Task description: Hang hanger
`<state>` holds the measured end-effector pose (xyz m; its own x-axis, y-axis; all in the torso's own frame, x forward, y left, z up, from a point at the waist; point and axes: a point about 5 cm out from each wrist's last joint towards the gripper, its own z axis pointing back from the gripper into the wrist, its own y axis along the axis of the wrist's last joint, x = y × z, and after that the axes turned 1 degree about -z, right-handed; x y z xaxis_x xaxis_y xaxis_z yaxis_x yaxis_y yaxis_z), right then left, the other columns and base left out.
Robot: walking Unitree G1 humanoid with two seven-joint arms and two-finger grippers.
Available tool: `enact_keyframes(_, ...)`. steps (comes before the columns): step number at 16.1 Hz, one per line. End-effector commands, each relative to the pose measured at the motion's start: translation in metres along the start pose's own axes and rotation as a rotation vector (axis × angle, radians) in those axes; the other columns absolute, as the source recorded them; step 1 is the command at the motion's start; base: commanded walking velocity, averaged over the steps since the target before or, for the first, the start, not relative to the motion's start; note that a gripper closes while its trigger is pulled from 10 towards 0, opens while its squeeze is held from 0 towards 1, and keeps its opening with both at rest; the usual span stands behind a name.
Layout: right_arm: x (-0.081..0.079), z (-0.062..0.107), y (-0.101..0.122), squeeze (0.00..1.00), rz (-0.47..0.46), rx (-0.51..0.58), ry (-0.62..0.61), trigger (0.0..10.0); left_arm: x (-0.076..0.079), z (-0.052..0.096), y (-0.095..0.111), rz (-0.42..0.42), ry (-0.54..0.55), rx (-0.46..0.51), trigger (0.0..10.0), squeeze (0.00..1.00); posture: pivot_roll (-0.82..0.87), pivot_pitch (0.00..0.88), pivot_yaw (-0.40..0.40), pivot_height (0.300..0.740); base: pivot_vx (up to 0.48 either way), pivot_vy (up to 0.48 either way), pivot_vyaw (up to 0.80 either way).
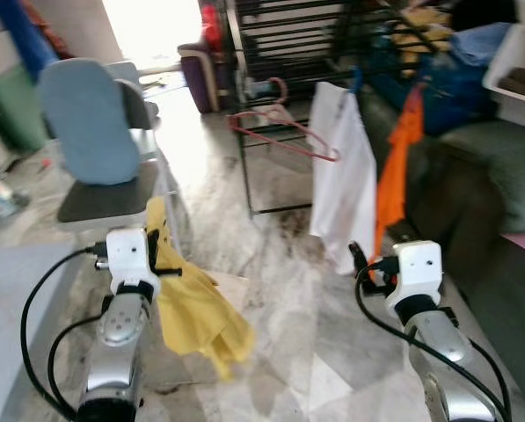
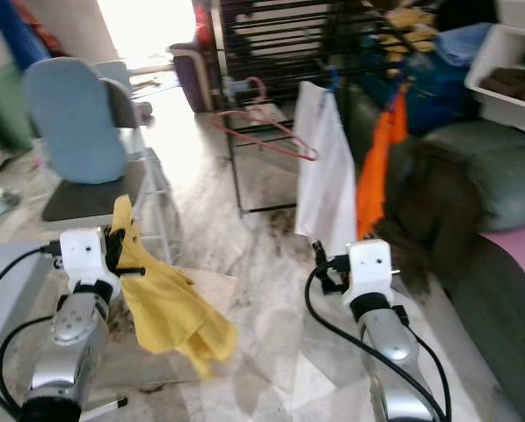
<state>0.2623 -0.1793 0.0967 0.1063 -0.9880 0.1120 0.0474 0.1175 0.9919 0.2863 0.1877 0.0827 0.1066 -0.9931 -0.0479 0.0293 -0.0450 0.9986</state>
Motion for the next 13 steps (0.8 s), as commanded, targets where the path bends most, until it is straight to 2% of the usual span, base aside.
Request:
enact_keyframes(1,-0.004,0.0,0.008,0.0,0.006,0.029,0.02,10.0,-0.004,-0.001,0.012,-0.009,0.022,0.052,10.0,0.0,-0.15,0.0,0.069,0.74,0.0,0.0,0.8)
enact_keyframes(4,-0.01,-0.003,0.011,0.0,0.036,0.038,0.075,10.0,-0.007,0.006,0.009,-0.009,0.041,0.044,10.0,0.0,-0.14,0.0,0.046,0.74,0.0,0.0,0.8)
enact_keyframes(8,-0.01,-0.005,0.013,0.0,0.027,0.039,0.096,10.0,-0.01,0.016,0.006,-0.003,0.079,0.043,10.0,0.0,-0.13,0.0,0.014,0.74,0.0,0.0,0.66)
enact_keyframes(10,-0.011,-0.009,0.014,0.0,0.031,0.039,0.121,10.0,-0.009,0.022,0.004,-0.003,0.094,0.038,10.0,0.0,-0.11,0.0,-0.004,0.74,0.0,0.0,0.0)
enact_keyframes(13,-0.015,-0.018,0.018,0.0,0.012,0.056,0.125,10.0,-0.006,0.022,0.007,-0.005,0.084,0.047,10.0,0.0,-0.1,0.0,0.004,0.74,0.0,0.0,0.0)
